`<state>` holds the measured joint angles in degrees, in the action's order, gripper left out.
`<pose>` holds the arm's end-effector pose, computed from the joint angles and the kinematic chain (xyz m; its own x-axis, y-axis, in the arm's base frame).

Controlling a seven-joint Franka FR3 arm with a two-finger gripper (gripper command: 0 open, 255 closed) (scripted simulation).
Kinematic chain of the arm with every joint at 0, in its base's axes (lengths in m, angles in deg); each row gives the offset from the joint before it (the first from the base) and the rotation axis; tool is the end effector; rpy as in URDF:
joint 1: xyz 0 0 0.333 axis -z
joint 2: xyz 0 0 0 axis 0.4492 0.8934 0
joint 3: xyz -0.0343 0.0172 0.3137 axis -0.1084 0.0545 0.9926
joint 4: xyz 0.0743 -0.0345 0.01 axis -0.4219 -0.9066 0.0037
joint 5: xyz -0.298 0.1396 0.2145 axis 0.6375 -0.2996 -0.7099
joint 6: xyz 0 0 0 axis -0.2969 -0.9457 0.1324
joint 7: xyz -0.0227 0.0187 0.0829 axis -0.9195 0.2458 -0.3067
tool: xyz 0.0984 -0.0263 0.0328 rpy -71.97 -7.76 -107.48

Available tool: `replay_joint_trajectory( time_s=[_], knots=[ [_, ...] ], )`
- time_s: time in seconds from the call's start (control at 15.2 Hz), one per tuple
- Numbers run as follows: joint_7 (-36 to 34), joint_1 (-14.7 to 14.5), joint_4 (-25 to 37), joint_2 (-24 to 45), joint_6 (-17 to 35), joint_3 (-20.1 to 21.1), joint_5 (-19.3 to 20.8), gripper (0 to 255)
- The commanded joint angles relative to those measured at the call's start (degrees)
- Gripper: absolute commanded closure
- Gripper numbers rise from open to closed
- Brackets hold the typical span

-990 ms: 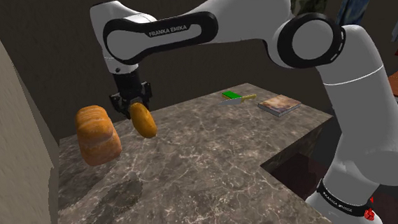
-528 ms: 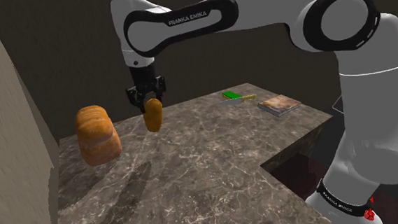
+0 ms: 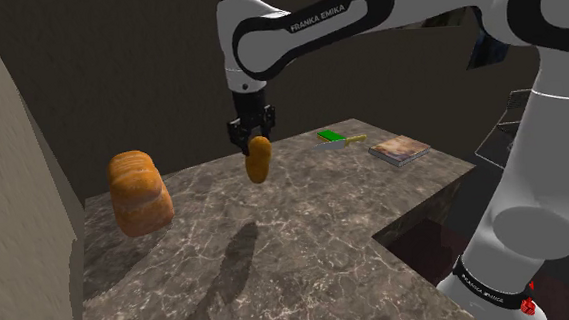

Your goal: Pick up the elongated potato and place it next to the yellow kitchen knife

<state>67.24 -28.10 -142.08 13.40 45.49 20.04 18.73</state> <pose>0.5493 0.2164 0.4749 0.9982 0.0577 0.0185 0.0558 -0.9941 0.0925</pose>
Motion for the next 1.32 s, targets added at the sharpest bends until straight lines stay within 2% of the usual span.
replay_joint_trajectory(
  time_s=[0.0, 0.59, 1.25],
  knots=[
    [2.6, 1.5, -4.9, -4.2, 1.3, -0.8, -1.6, 255],
    [15.1, 6.0, -21.4, -19.0, 4.6, -7.0, -5.8, 255],
    [28.8, 10.5, -33.5, -31.3, 5.4, -16.5, -5.0, 255]
  ],
)
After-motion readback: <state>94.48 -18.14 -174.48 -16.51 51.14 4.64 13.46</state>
